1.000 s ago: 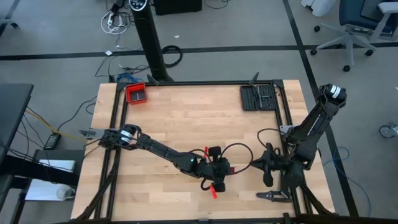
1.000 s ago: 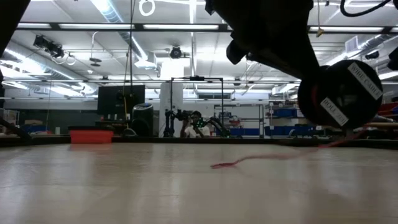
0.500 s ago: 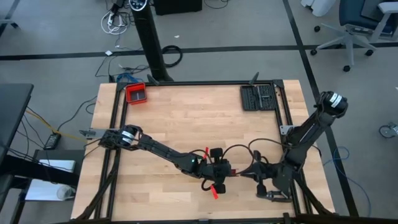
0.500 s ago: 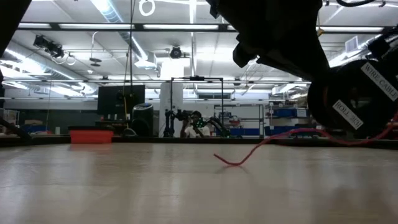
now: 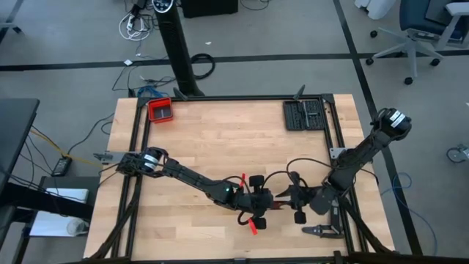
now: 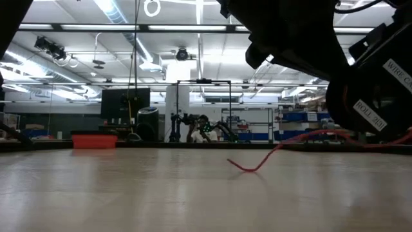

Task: Coil cords
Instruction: Coil the red wire onto the spool

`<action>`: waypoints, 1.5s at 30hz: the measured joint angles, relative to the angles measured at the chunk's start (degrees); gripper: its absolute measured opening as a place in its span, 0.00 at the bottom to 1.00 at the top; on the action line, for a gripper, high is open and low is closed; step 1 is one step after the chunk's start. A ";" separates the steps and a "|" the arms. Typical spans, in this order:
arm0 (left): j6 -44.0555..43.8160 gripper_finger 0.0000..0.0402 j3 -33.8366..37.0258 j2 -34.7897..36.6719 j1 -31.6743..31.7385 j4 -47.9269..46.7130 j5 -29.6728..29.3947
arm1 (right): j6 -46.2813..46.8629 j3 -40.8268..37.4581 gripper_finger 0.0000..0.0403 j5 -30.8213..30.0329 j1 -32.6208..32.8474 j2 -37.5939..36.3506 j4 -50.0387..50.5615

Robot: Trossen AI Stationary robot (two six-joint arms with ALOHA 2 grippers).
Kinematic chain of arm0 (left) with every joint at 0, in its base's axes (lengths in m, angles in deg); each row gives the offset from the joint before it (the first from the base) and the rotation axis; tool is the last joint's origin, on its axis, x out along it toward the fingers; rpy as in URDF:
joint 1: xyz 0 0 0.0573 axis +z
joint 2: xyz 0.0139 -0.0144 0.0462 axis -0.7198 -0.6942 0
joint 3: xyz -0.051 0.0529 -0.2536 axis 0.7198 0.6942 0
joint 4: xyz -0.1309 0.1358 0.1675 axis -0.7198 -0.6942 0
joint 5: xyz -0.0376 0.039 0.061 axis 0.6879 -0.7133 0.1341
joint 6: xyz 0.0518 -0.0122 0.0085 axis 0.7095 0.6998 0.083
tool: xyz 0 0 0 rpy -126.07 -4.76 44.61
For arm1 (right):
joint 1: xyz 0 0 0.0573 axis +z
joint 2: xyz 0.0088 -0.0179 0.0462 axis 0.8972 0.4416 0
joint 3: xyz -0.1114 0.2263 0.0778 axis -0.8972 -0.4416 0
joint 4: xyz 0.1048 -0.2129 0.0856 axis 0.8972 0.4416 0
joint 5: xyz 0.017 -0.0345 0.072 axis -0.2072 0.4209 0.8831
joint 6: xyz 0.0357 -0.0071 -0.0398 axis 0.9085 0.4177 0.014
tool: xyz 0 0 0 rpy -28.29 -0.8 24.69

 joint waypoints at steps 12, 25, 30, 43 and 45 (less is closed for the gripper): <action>-0.38 0.00 0.02 -0.06 0.32 1.97 -0.02 | -0.75 0.04 0.02 3.74 -1.87 -0.02 1.74; -6.16 0.24 0.00 0.23 0.37 -2.97 0.56 | 2.49 -0.06 0.00 4.85 -1.84 0.12 7.01; -9.49 0.33 0.00 0.23 0.53 -6.65 7.44 | 2.04 -0.07 0.00 4.43 -1.80 0.20 6.58; -12.02 0.33 0.00 0.25 0.20 -8.90 10.04 | 1.49 -0.04 0.00 4.18 -1.82 0.20 5.97; -11.87 0.33 0.00 0.25 0.20 -9.38 10.00 | 1.47 -0.04 0.00 4.10 -1.82 0.20 5.91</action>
